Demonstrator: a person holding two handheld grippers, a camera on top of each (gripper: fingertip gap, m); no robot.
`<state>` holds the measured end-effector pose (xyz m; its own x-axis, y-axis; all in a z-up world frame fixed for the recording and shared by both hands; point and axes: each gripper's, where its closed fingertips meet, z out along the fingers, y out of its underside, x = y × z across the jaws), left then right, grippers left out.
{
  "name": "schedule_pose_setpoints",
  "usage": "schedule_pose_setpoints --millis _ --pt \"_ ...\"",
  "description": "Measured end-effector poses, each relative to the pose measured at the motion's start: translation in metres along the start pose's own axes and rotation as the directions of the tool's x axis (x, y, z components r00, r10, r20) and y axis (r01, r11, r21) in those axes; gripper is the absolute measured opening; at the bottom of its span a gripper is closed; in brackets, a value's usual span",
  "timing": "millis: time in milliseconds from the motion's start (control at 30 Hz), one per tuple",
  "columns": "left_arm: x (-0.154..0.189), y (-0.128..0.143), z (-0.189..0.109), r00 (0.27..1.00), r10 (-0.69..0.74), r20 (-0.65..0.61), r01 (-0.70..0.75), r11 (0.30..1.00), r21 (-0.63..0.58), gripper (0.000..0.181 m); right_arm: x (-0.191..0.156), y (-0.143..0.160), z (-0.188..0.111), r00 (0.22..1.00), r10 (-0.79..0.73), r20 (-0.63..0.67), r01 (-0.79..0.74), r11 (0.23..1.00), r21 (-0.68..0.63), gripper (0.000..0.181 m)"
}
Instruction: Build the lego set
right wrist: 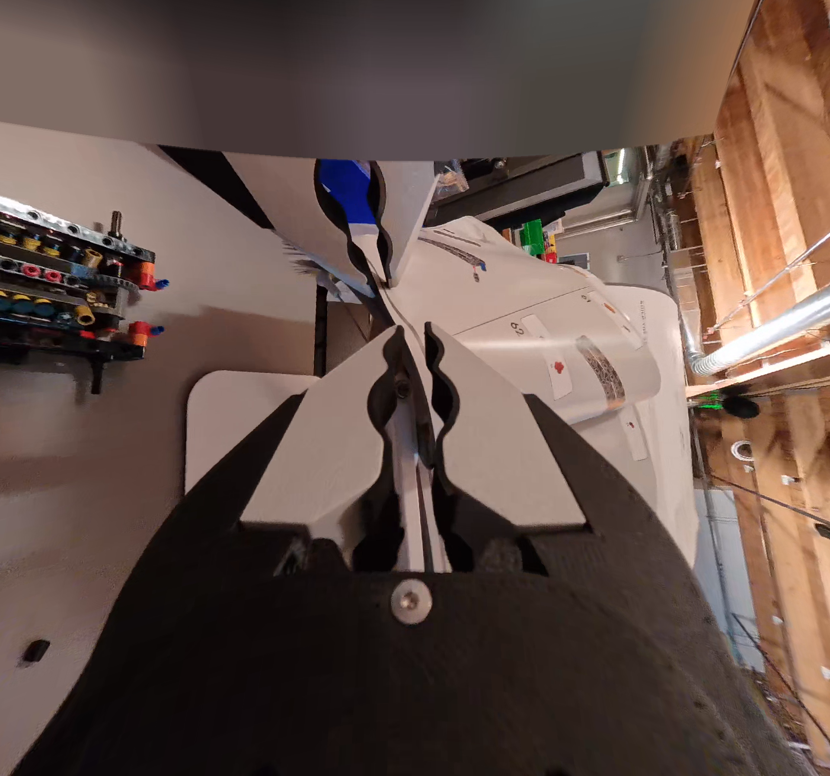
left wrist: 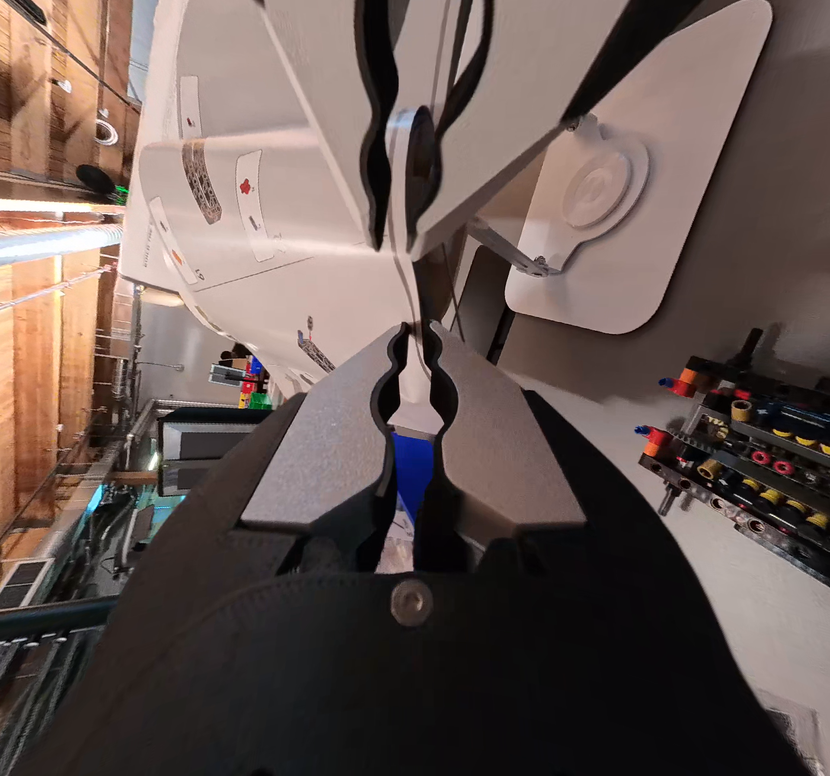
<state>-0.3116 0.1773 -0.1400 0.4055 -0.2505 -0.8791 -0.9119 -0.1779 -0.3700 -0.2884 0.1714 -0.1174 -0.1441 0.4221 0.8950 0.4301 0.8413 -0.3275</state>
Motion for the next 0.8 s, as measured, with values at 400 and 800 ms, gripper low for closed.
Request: schedule_pose_setpoints --millis 400,800 --pt "-0.001 -0.015 -0.008 1.000 0.025 0.006 -0.025 0.999 0.032 0.002 -0.005 0.001 -0.006 0.998 -0.010 0.061 0.010 1.000 0.003 0.014" --pt "0.001 -0.020 -0.009 0.998 0.062 -0.003 -0.062 0.998 0.022 0.003 -0.006 0.007 -0.006 0.992 0.058 0.116 -0.057 0.998 -0.010 0.000"
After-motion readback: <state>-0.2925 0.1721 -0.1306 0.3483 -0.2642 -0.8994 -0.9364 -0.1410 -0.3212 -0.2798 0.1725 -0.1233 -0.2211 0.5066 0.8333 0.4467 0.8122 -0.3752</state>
